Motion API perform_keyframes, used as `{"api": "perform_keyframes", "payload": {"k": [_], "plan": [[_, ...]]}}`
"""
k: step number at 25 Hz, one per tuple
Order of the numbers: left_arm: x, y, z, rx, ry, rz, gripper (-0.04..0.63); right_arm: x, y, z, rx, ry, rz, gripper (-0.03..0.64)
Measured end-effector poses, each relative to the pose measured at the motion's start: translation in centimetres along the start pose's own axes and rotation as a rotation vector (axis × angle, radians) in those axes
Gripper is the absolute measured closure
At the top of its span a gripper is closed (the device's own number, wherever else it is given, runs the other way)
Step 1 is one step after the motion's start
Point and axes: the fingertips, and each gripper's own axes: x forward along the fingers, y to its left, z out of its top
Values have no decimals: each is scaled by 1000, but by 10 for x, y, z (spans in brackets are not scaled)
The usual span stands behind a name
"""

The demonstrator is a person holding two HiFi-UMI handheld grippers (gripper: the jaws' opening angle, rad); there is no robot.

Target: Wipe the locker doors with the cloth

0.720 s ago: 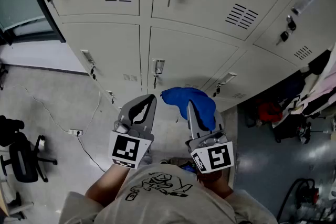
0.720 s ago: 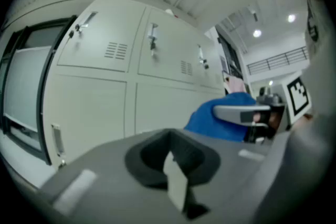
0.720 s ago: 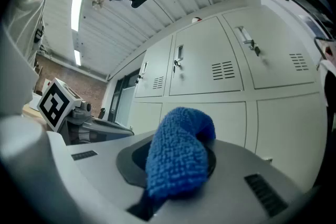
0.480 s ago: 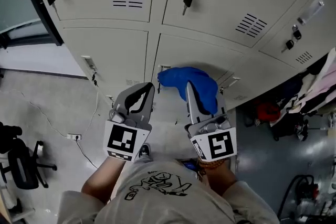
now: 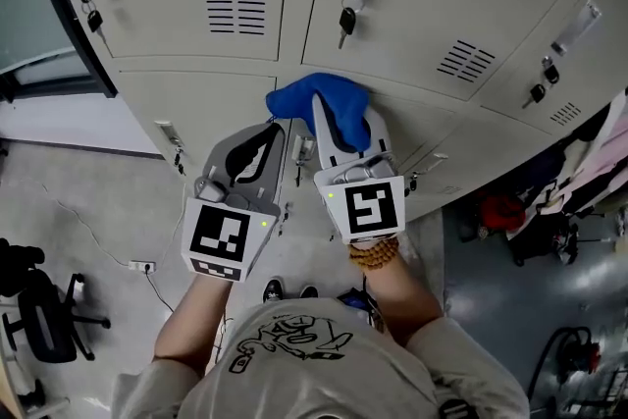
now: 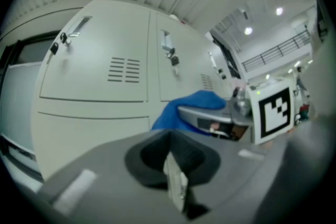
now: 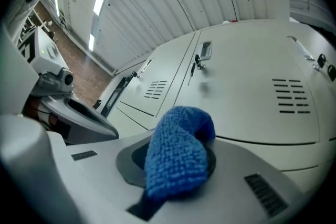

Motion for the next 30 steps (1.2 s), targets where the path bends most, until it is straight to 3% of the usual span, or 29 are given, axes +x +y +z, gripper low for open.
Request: {"api": "perform_keyframes", "payload": {"k": [9,20,30], "plan": [[14,10,-33,-29,65,21,592,11,31,-47,-125,83,71,594],[36,-11,-94,-86,186,-28,592,-37,21,-151,-175,266,42,594],[36,-23,-144,-118,276,-48,592,-60,39,-227,-145,376,38,594]]}}
